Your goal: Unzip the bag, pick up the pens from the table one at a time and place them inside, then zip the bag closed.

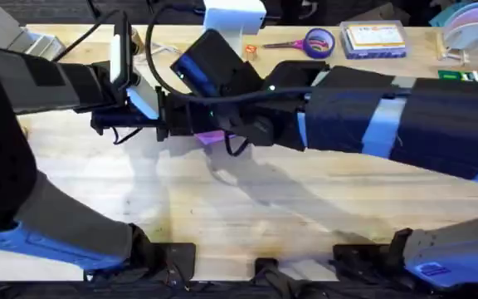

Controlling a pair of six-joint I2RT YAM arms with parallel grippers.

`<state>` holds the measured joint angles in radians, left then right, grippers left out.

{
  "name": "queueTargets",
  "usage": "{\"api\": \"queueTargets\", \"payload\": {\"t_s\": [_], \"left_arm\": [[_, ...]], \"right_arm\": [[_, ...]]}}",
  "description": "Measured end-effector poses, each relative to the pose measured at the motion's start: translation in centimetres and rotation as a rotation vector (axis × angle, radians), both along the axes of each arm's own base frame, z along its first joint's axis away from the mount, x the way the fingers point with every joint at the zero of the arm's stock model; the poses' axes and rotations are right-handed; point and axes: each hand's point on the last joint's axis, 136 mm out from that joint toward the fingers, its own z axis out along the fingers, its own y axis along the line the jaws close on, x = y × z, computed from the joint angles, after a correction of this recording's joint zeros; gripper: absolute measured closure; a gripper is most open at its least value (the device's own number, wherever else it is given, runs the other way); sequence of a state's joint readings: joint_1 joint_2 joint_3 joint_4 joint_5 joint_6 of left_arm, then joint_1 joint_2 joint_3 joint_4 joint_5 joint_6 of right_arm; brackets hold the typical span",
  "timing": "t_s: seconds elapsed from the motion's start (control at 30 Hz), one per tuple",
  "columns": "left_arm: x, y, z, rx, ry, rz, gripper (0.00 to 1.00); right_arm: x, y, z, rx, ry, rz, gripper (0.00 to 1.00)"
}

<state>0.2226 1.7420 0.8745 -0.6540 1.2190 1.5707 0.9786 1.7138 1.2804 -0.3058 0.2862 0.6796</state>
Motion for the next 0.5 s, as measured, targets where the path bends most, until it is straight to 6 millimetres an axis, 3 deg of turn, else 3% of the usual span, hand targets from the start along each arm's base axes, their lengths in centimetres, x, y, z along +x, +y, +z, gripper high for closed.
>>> {"api": "queueTargets", "payload": {"t_s": [0.23, 0.27, 0.5], "left_arm": [[0.0, 0.0, 0.0, -0.001, 0.003, 0.001, 0.957], [0.0, 0.0, 0.0, -0.001, 0.003, 0.0, 0.957], [0.0, 0.0, 0.0, 0.0, -0.002, -0.001, 0.957]], "right_arm": [[0.8, -1.4, -0.6, -0.018, 0.029, -0.025, 0.972], [1.7, -3.1, -1.2, -0.043, 0.057, -0.06, 0.972], [3.8, -6.0, -1.7, -0.031, 0.114, -0.121, 0.972]]}}
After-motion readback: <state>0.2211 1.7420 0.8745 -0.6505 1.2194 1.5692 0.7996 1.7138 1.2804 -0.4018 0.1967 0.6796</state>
